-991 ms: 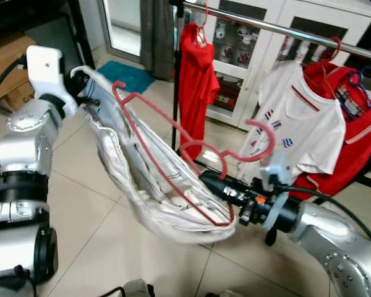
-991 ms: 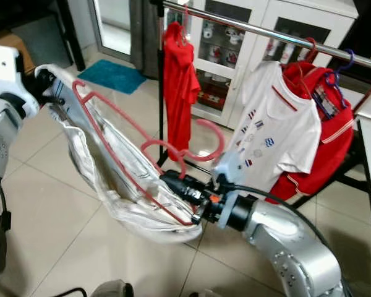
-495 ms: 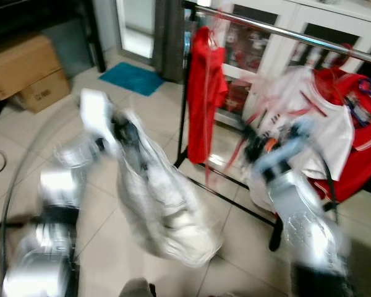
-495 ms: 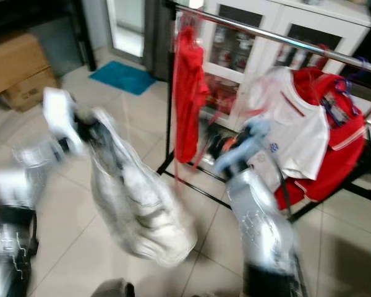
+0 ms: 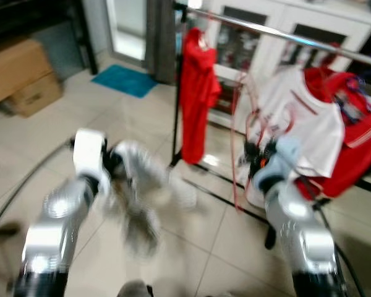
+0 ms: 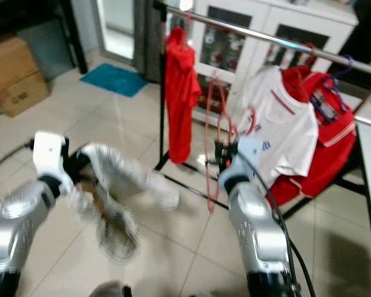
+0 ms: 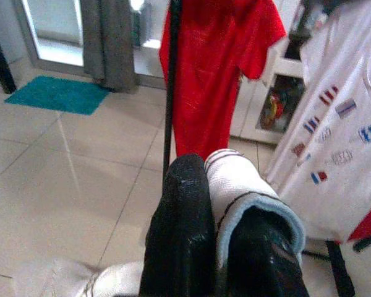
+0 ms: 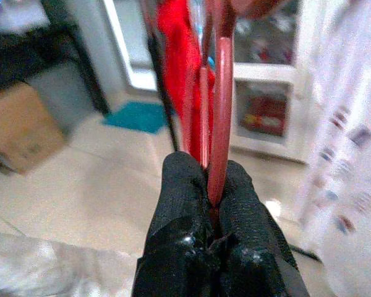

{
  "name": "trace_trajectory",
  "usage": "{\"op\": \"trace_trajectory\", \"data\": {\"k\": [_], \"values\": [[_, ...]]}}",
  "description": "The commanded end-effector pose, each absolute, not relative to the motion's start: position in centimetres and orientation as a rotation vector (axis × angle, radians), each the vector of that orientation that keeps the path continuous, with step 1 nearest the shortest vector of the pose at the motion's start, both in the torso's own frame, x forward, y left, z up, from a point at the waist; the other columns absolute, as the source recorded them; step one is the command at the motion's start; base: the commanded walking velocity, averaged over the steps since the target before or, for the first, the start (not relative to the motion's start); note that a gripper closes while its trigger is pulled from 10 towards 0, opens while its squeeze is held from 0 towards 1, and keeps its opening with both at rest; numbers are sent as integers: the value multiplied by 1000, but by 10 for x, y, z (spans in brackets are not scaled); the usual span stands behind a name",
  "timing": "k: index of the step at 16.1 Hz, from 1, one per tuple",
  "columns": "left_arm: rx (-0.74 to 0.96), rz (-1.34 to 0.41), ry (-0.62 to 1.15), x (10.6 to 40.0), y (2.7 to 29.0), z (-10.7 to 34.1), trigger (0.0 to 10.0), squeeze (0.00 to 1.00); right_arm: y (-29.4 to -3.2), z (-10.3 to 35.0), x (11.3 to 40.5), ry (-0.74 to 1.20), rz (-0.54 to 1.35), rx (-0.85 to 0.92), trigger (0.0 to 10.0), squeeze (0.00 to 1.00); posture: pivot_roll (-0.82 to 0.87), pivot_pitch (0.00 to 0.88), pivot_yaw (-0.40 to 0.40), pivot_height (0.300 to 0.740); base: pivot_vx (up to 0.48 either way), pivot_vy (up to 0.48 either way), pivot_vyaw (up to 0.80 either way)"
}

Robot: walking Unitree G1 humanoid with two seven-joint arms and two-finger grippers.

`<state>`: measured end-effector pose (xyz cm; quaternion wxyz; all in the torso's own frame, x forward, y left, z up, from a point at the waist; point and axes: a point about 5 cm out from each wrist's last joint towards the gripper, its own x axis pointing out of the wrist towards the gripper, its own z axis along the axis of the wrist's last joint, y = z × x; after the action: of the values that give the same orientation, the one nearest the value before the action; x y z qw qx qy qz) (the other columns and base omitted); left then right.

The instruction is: Hang hanger

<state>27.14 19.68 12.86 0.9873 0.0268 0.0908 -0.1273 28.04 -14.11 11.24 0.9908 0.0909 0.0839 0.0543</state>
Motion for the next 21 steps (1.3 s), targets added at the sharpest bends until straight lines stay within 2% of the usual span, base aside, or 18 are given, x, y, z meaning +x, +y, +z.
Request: {"op": "trace_trajectory", "data": {"k": [1,2,3,4,5,7,9,14,17,21], "values": [[87,-291,89,270,182,148,10000,0,-146,108,275,187,100,135,10000,0,122,14,-101,740,0,0,-800],[104,-299,111,262,171,142,10000,0,-141,105,263,225,158,47,10000,0,104,14,-103,740,0,0,-800],[112,-280,112,261,171,142,10000,0,-137,106,259,229,183,114,10000,0,96,18,-103,740,0,0,-800],[81,-261,131,260,172,141,10000,0,-147,107,262,208,125,-6,10000,0,91,19,-106,740,0,0,-800],[92,-254,121,260,172,144,10000,0,-156,111,266,192,58,68,10000,0,94,23,-111,740,0,0,-800],[128,-232,111,259,173,147,10000,0,-159,110,264,227,53,46,10000,0,97,29,-115,740,0,0,-781],[83,-227,105,258,172,148,10000,0,-153,109,262,243,45,65,10000,0,97,32,-114,740,0,0,-753],[121,-251,126,261,163,145,10000,0,-145,103,256,274,37,62,10000,0,95,33,-107,740,0,0,-768],[98,-244,138,260,166,145,10000,0,-140,103,253,311,57,180,10000,0,99,39,-113,740,0,0,-800],[102,-243,136,259,167,147,10000,0,-140,105,255,303,50,223,10000,0,105,35,-113,740,0,0,-800]]}}
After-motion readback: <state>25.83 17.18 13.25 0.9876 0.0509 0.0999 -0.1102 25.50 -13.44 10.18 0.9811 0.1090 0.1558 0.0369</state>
